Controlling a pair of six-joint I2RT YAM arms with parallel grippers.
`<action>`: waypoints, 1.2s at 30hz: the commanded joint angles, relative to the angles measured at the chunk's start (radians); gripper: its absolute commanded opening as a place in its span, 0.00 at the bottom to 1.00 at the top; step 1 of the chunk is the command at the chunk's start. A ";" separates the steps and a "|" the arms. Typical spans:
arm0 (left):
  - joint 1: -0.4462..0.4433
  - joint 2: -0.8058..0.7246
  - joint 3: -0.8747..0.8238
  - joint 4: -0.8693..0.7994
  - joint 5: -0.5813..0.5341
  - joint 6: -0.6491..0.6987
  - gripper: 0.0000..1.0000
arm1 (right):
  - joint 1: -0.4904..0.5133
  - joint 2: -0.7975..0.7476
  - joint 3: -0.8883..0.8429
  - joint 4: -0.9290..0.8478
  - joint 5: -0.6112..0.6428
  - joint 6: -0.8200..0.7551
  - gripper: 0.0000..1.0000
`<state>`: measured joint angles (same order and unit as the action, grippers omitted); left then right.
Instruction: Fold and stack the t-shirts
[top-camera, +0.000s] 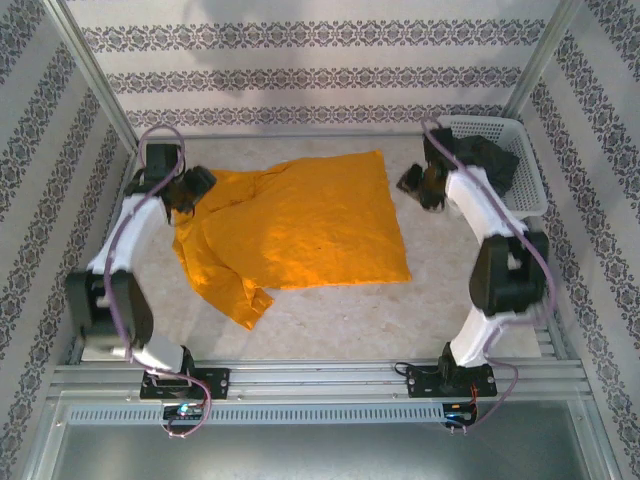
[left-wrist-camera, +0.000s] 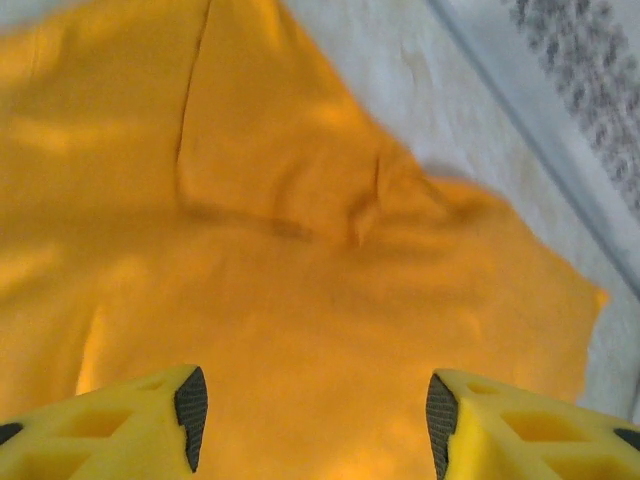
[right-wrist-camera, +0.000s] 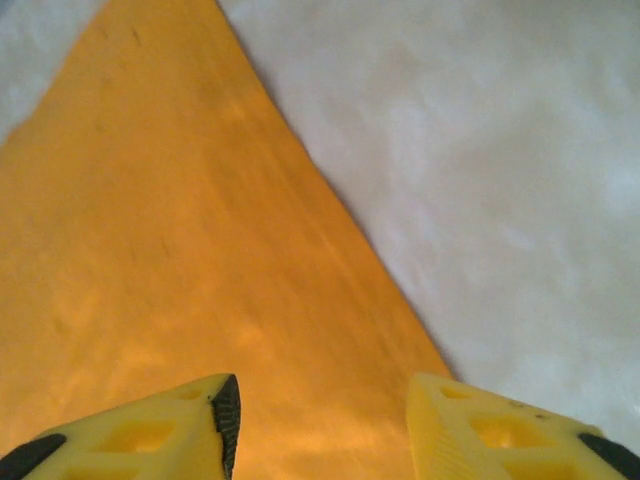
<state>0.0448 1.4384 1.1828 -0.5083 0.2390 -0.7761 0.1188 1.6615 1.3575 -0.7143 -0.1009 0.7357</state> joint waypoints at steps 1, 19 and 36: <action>-0.071 -0.139 -0.184 -0.072 0.008 -0.060 0.60 | 0.076 -0.158 -0.279 -0.001 0.081 0.111 0.46; -0.117 -0.297 -0.320 -0.187 -0.006 -0.073 0.58 | 0.129 0.025 -0.389 -0.001 0.082 -0.023 0.48; -0.083 -0.277 -0.288 -0.344 -0.099 -0.018 0.56 | -0.082 -0.054 -0.327 -0.057 0.180 -0.115 0.00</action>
<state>-0.0593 1.1458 0.9001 -0.7483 0.1841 -0.8242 0.0711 1.6196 0.9909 -0.7341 0.0437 0.6708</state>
